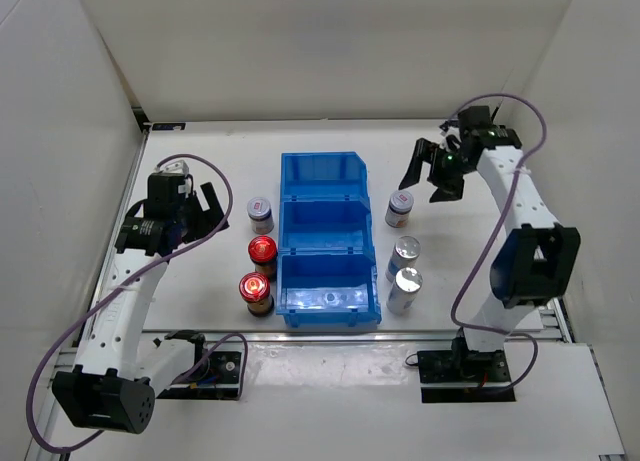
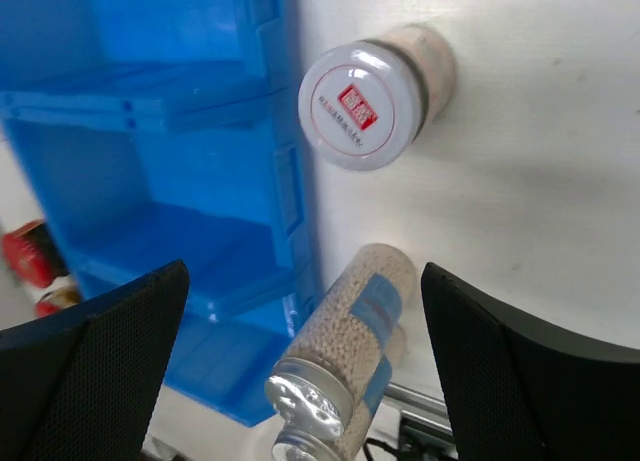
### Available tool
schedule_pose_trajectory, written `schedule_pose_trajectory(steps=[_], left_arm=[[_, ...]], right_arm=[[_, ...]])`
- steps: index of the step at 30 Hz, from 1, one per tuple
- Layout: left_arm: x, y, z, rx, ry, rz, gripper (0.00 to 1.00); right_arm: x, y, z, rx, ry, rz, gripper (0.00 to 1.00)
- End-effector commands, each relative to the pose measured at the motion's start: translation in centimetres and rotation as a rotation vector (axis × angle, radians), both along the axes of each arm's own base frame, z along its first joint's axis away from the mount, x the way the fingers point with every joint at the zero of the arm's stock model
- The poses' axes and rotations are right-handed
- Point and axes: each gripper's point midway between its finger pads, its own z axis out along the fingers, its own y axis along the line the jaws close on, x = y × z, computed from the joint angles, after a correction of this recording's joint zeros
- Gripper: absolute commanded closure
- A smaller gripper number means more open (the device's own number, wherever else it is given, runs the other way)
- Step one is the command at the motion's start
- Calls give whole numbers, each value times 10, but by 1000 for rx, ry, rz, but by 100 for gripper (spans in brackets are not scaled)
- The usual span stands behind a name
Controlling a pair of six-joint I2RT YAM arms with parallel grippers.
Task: Organize the condiment bottles
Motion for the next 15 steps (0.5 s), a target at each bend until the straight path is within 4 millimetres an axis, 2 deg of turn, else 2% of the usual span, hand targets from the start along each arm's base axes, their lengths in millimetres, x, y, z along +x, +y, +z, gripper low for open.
schedule_pose_trajectory(steps=[1, 2, 4, 5, 6, 7, 8, 10, 11, 15], left_arm=[[3, 0, 7, 1, -41, -12, 0], [2, 0, 6, 2, -31, -12, 0], [-1, 0, 4, 2, -33, -12, 0], [-1, 2, 4, 8, -34, -5, 0], [-1, 2, 4, 8, -34, -5, 0], [-1, 4, 7, 15, -43, 2, 0], [-1, 4, 7, 21, -44, -4, 0], [-1, 4, 7, 21, -44, -4, 0], [-1, 4, 7, 21, -44, -4, 0], [-2, 4, 6, 41, -44, -20, 0]], right_arm=[[22, -17, 23, -230, -80, 3, 0], [20, -12, 31, -285, -86, 14, 0], [30, -19, 49, -399, -181, -36, 0], [32, -23, 40, -425, -162, -132, 0], [32, -25, 36, -381, -135, -170, 0], [29, -11, 28, -264, -87, -103, 0], [33, -10, 28, -142, -82, -59, 0], [29, 8, 26, -1, -54, -8, 0], [32, 0, 23, -44, -53, -42, 0], [34, -8, 9, -209, -51, -56, 0]])
